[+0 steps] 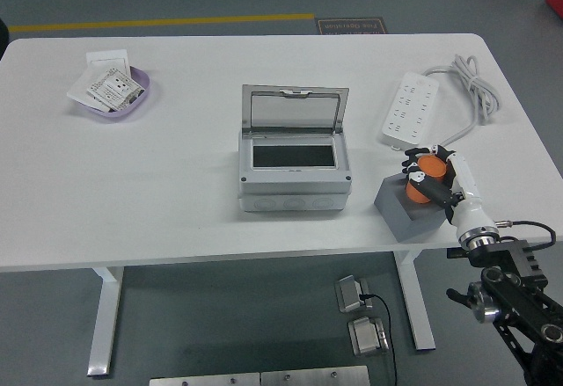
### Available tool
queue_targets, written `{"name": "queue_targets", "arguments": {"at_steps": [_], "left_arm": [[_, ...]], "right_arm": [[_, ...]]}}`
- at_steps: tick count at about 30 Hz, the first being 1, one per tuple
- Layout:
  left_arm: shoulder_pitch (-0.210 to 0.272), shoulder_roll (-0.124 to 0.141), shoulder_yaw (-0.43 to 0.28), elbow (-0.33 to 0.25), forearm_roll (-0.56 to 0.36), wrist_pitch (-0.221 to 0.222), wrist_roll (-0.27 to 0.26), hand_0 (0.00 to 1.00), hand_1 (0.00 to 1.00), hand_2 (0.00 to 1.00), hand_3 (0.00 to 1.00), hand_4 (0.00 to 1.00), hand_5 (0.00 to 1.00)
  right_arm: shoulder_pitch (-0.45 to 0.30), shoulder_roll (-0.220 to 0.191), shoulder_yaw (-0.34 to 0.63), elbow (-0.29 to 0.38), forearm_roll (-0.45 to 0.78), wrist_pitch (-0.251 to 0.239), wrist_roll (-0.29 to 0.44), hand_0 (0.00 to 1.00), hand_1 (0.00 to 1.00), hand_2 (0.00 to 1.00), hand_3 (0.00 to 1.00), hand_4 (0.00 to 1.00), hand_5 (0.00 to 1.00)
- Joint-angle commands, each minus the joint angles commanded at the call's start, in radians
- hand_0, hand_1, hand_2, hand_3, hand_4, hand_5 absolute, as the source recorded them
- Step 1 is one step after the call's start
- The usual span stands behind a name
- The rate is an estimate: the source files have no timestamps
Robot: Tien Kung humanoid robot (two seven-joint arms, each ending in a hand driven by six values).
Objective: Pick up the cylinder from the cube,place it in the box,flap close box
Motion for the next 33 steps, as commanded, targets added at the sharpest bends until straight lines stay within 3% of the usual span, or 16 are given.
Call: {"name": "queue_targets", "arguments": {"at_steps": [12,20,27,32,33], "left_arm": [[-0.001,-0.002,0.022,0.001,-0.013,0.000,0.000,0.626,0.647,0.608,0.623,0.655,0.166],[-0.003,-0.002,0.029,0.002,-0.018,0.000,0.000,0.626,0.647,0.609,0.623,0.657,0.168],[-0.004,-0.002,0.040,0.004,-0.027,0.000,0.000,0.627,0.647,0.609,0.624,0.659,0.172],[-0.003,-0.001,0.047,0.006,-0.034,0.001,-0.001,0.627,0.647,0.609,0.624,0.659,0.172],[-0.002,-0.001,0.050,0.006,-0.037,0.001,-0.001,0.627,0.647,0.609,0.624,0.659,0.173]], "right_arm": [[0.049,-0.024,-0.002,0.015,-0.012,-0.014,-0.006,0.375,0.226,0.310,0.279,0.002,0.002],[0.159,-0.052,-0.087,0.018,-0.097,-0.060,-0.046,0.377,0.227,0.311,0.269,0.002,0.002],[0.270,-0.054,-0.202,0.010,-0.241,-0.089,-0.135,0.338,0.194,0.286,0.246,0.002,0.002],[0.344,-0.054,-0.299,0.010,-0.376,-0.074,-0.232,0.338,0.194,0.286,0.246,0.002,0.002],[0.361,-0.054,-0.319,0.009,-0.405,-0.070,-0.251,0.298,0.169,0.274,0.234,0.002,0.002]]}}
